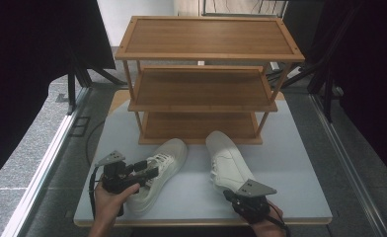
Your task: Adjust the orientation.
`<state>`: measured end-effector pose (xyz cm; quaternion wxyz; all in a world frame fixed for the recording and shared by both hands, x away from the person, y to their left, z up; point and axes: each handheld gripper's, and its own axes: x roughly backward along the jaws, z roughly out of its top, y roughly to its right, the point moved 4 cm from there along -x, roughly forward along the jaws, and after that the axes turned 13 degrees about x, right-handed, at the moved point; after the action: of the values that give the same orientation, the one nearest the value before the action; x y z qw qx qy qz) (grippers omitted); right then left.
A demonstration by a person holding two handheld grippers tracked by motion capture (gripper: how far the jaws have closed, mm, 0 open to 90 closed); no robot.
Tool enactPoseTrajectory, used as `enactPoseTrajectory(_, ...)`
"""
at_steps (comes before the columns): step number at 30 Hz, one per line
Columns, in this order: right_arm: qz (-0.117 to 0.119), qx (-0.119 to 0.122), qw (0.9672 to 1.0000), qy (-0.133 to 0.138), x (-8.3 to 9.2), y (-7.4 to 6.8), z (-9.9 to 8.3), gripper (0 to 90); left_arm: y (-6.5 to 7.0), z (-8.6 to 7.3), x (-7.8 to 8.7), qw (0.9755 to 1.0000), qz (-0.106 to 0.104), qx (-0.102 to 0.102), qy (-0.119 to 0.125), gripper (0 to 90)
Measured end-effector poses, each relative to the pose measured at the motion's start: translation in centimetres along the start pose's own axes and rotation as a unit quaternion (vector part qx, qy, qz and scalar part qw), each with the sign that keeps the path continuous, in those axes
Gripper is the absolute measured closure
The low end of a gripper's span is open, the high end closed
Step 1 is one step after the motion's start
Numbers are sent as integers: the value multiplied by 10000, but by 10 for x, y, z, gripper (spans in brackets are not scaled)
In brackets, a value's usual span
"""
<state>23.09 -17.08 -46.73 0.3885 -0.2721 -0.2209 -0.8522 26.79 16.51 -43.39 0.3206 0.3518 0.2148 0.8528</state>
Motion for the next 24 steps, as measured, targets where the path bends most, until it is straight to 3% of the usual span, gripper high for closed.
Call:
enactPoseTrajectory(2, 107, -123, 9998, 148, 4, 4, -2, 900, -1, -1, 0, 10000, 15, 14, -28, 391)
enactPoseTrajectory(9, -27, -234, 9992, 310, 13, 14, -2, 900, 0, -2, -1, 10000, 24, 19, -37, 392)
enactPoseTrajectory(12, -220, -544, 9968, 534, 25, 31, -4, 900, -1, -3, 0, 10000, 20, 25, -45, 392)
enactPoseTrajectory(13, -220, -544, 9968, 534, 25, 31, -4, 900, -1, -3, 0, 10000, 20, 25, -45, 391)
enactPoseTrajectory(14, -292, -709, 9950, 636, 30, 38, -6, 900, -1, -3, 0, 10000, 15, 31, -49, 391)
enactPoseTrajectory(15, -472, -979, 9908, 812, 36, 52, -11, 900, -2, -3, -1, 10000, 31, 58, -40, 393)
enactPoseTrajectory(16, -472, -979, 9908, 812, 36, 52, -11, 900, -2, -3, -1, 10000, 31, 58, -40, 394)
enactPoseTrajectory(17, -601, -1222, 9863, 926, 42, 64, -17, 900, -2, -4, -2, 10000, 11, 80, -41, 395)
enactPoseTrajectory(21, -913, -1703, 9757, 1038, 53, 92, -35, 900, -1, -5, -5, 9999, -14, 92, -93, 394)
enactPoseTrajectory(22, -913, -1703, 9757, 1038, 53, 92, -35, 900, -1, -5, -5, 9999, -14, 92, -93, 395)
enactPoseTrajectory(23, -1041, -1880, 9716, 989, 56, 105, -46, 900, -1, -6, -7, 9999, -11, 79, -119, 394)
enactPoseTrajectory(24, -1101, -1946, 9706, 898, 56, 110, -52, 900, -1, -6, -8, 9999, -20, 79, -129, 395)
